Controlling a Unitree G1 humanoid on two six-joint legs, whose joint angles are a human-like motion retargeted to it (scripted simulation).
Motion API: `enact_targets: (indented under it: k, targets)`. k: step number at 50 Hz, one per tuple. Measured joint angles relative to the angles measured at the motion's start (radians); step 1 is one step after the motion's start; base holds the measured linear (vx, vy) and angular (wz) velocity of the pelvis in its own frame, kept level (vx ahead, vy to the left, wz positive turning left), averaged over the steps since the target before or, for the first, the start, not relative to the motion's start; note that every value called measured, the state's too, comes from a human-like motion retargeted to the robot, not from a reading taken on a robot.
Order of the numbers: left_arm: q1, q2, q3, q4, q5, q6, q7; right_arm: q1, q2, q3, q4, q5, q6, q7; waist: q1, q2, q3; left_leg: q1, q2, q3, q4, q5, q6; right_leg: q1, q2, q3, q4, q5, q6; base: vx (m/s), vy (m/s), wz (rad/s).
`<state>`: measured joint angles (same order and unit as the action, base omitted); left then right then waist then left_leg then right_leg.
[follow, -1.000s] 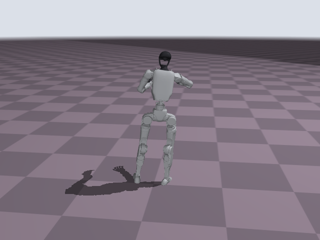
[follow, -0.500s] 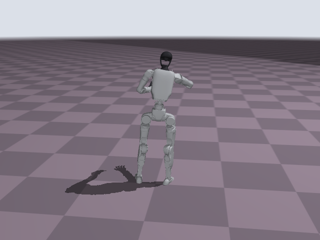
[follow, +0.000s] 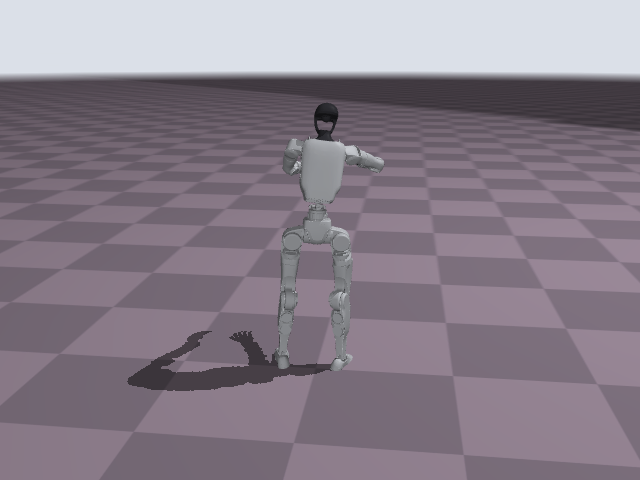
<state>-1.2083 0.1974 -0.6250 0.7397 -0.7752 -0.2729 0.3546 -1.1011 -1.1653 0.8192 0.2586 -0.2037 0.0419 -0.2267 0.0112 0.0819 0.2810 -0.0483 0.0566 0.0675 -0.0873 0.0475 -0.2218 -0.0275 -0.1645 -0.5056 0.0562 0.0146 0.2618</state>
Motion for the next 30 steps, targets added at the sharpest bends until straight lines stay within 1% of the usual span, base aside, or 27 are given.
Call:
enact_targets:
  k: [4, 7, 10, 13, 15, 17, 19, 22, 25, 27, 30]
  targets:
    - [0.398, 0.095, 0.071, -0.486, -0.078, -0.050, -0.073, 0.046, 0.012, -0.064, -0.047, -0.056, 0.017, 0.001, 0.002, 0.004, 0.020, 0.033, -0.020, 0.027, 0.000, -0.014, 0.005, 0.022, -0.022, 0.025, -0.002, -0.002, 0.000, 0.06, 0.09, -0.27]
    - [0.672, 0.167, 0.100, -0.742, -0.116, -0.064, -0.140, 0.083, 0.011, -0.104, -0.091, -0.086, 0.023, -0.002, 0.007, 0.006, 0.032, 0.048, -0.028, 0.046, 0.000, -0.021, 0.005, 0.028, -0.031, 0.043, -0.004, -0.001, 0.000, 0.04, 0.06, -0.29]
    - [0.828, 0.210, 0.117, -0.868, -0.105, -0.074, -0.162, 0.123, 0.001, -0.135, -0.127, -0.101, 0.021, -0.008, 0.012, 0.009, 0.034, 0.052, -0.032, 0.054, 0.000, -0.021, 0.004, 0.028, -0.034, 0.053, -0.005, 0.002, 0.000, 0.01, 0.01, -0.07]
    - [0.790, 0.211, 0.122, -0.888, -0.056, -0.080, -0.115, 0.158, -0.007, -0.154, -0.139, -0.096, 0.016, -0.009, 0.007, 0.010, 0.026, 0.049, -0.035, 0.045, 0.000, -0.017, 0.002, 0.029, -0.038, 0.045, -0.003, 0.003, 0.000, 0.00, 0.01, 0.08]
    - [0.685, 0.182, 0.120, -0.850, -0.029, -0.075, -0.069, 0.173, -0.008, -0.158, -0.134, -0.085, 0.014, -0.002, -0.003, 0.007, 0.018, 0.045, -0.039, 0.032, 0.000, -0.013, 0.001, 0.032, -0.042, 0.033, 0.000, 0.002, 0.000, -0.02, 0.04, 0.34]
    - [0.538, 0.129, 0.118, -0.757, -0.013, -0.062, -0.027, 0.177, -0.005, -0.151, -0.124, -0.071, 0.013, 0.010, -0.018, 0.001, 0.010, 0.041, -0.042, 0.014, 0.000, -0.009, -0.002, 0.036, -0.047, 0.016, 0.005, 0.000, 0.000, -0.03, 0.04, 0.45]
    - [0.373, 0.066, 0.116, -0.612, 0.002, -0.049, 0.008, 0.163, -0.002, -0.131, -0.110, -0.058, 0.009, 0.021, -0.036, -0.005, 0.005, 0.035, -0.043, -0.003, 0.000, -0.005, -0.007, 0.038, -0.049, -0.002, 0.010, -0.002, -0.001, -0.03, 0.03, 0.46]
    - [0.131, -0.004, 0.104, -0.330, 0.038, -0.026, 0.050, 0.115, 0.004, -0.080, -0.084, -0.032, -0.001, 0.031, -0.064, -0.013, 0.000, 0.025, -0.041, -0.024, 0.000, 0.001, -0.018, 0.036, -0.049, -0.024, 0.018, -0.004, -0.002, -0.04, 0.02, 0.38]
    - [-0.054, -0.021, 0.055, -0.045, 0.083, 0.011, 0.056, 0.056, 0.014, -0.025, -0.055, -0.002, -0.010, 0.036, -0.087, -0.019, -0.006, 0.017, -0.037, -0.034, 0.000, 0.004, -0.025, 0.032, -0.046, -0.037, 0.025, -0.005, -0.001, -0.02, 0.01, 0.16]
    - [-0.124, -0.013, 0.012, 0.090, 0.110, 0.032, 0.042, 0.020, 0.020, 0.004, -0.036, 0.011, -0.014, 0.037, -0.091, -0.019, -0.008, 0.015, -0.033, -0.032, 0.000, 0.004, -0.026, 0.027, -0.042, -0.035, 0.027, -0.004, 0.000, 0.00, 0.00, 0.00]
    - [-0.128, 0.018, -0.029, 0.145, 0.121, 0.039, 0.038, -0.010, 0.028, 0.025, -0.019, 0.018, -0.012, 0.033, -0.079, -0.014, -0.012, 0.016, -0.027, -0.017, 0.000, 0.001, -0.019, 0.021, -0.035, -0.020, 0.023, -0.001, 0.000, -0.01, -0.02, -0.28]
